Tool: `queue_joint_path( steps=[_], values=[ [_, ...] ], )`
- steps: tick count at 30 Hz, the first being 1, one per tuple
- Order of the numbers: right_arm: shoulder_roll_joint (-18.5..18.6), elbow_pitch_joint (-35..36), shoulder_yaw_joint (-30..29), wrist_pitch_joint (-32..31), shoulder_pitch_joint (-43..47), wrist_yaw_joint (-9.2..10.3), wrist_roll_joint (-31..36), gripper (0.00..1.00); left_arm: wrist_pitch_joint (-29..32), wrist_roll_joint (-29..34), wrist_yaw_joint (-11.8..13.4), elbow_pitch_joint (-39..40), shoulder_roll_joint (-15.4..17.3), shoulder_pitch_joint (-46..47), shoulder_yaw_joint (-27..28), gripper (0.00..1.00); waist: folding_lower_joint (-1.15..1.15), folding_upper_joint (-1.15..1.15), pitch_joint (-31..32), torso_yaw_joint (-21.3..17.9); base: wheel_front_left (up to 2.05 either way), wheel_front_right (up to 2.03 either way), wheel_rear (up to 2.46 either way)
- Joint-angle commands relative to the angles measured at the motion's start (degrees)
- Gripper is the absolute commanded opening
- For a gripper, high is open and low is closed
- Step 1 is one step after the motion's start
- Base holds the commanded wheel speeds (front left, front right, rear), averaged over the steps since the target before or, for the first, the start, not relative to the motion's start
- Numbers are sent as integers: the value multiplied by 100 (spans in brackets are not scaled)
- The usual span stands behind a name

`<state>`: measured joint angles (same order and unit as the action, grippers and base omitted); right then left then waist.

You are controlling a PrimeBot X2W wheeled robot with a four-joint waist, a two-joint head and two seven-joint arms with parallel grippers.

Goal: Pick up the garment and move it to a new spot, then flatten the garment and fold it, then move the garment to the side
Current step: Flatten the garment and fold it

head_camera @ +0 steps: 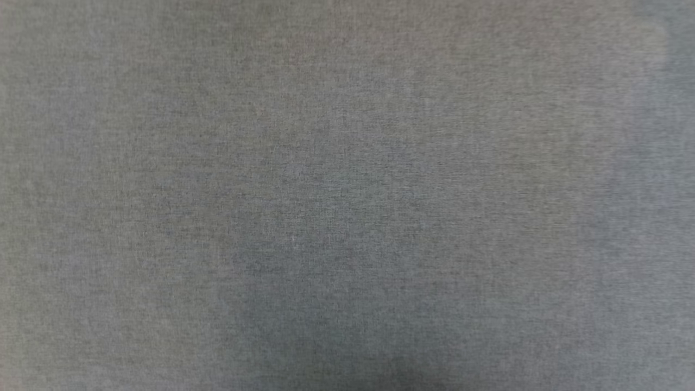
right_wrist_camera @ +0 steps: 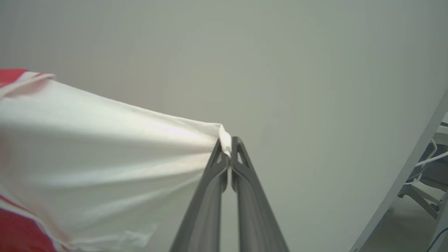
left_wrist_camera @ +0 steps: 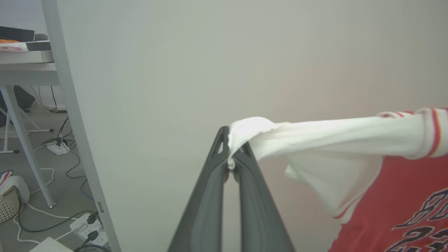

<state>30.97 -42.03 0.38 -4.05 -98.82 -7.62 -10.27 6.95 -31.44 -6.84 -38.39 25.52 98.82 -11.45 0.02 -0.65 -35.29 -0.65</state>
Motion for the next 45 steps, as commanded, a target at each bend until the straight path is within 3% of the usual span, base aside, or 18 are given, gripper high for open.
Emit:
queue_joint_path(
  steps=[1,11,18,24,29,36,45],
  values=[
    [25,-147,-29,160,-52,13,80,0,-100,-165,9,-214,-9,75,114,0,-2,65,-207,133,0,0,0],
    [-316,-822,341,965,631,13,-157,0,-678,-506,-60,-965,-180,-784,-199,0,-2,65,-82,196,0,0,0],
    [-458,-1140,650,1339,1727,13,-529,0,-1039,-943,-63,-843,-126,-2303,-724,0,-2,65,472,173,0,0,0],
    [-503,-923,1171,1404,2938,13,-1131,0,-1241,-1181,-64,-612,33,-3708,-1153,0,-2,65,1151,147,0,0,0],
    [-172,-284,1931,1087,4259,13,-1963,0,-1255,-1398,-64,-333,177,-4859,-1362,0,-2,65,1710,146,0,0,0],
    [679,895,2654,418,5988,13,-3285,0,-983,-1547,-25,211,440,-6418,-1619,0,-2,65,2349,124,0,0,0],
    [1558,1818,3064,-134,7492,13,-3897,0,-661,-1516,435,1216,838,-7745,-1823,0,-2,65,2880,81,0,0,0]
  ],
)
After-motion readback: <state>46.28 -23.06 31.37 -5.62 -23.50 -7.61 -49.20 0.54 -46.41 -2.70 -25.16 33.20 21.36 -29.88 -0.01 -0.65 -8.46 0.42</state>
